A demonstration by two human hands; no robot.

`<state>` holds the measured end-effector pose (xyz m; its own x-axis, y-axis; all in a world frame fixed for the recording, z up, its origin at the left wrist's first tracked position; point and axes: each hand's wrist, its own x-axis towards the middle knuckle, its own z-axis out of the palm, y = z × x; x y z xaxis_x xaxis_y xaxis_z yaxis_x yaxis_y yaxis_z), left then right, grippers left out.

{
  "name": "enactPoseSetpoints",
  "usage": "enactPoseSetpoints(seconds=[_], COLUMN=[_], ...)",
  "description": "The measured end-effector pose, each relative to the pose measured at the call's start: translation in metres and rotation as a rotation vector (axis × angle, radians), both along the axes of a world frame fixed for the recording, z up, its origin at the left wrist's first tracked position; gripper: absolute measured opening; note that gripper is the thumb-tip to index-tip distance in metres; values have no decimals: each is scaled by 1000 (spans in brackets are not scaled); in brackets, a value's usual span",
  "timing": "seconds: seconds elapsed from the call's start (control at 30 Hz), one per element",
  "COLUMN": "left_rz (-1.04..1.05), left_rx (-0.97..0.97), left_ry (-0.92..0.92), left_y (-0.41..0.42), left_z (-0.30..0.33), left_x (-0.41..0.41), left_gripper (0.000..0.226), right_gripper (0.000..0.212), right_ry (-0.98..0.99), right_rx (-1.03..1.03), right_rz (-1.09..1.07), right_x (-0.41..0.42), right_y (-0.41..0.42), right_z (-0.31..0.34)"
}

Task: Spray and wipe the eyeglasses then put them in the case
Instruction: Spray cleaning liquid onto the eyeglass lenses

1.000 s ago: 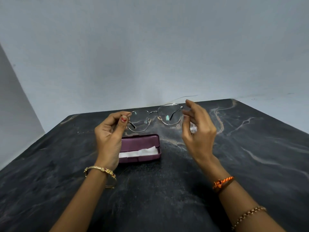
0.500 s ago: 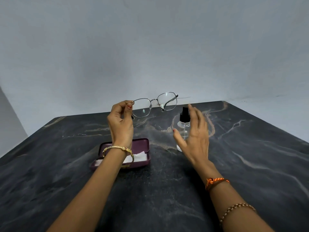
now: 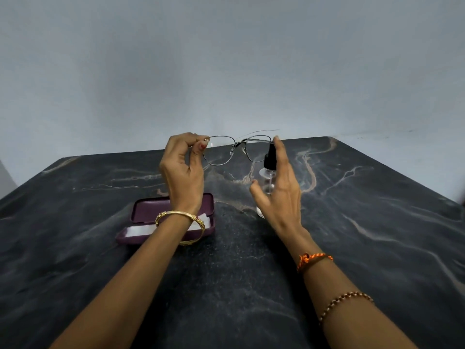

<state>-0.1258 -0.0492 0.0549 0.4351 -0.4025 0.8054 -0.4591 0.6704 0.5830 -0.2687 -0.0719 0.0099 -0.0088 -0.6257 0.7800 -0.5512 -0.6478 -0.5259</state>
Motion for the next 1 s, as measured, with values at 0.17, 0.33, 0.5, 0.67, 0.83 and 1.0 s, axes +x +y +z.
enactPoseSetpoints(seconds=[0.17, 0.33, 0.5, 0.67, 0.83, 1.0], left_rz=[84, 90, 98, 0, -132, -123], left_rx=[-67, -82, -77, -52, 25, 45], left_ry=[-79, -130, -143, 9, 229, 257], left_y=[-1, -1, -2, -3, -5, -6], left_z=[-3, -3, -8, -5, -3, -5], left_x=[2, 7, 13, 11, 6, 6], left_gripper=[11, 10, 10, 10, 12, 12], right_gripper=[84, 85, 82, 78, 75, 69], right_ry=[-38, -49, -11, -26, -24, -34], right_rx=[-42, -72, -38, -49, -103, -122], right_rz=[44, 37, -15, -56, -89, -124], right_x=[2, 3, 4, 2, 1, -1], right_y=[3, 10, 11, 11, 15, 19], right_z=[2, 7, 8, 12, 19, 26])
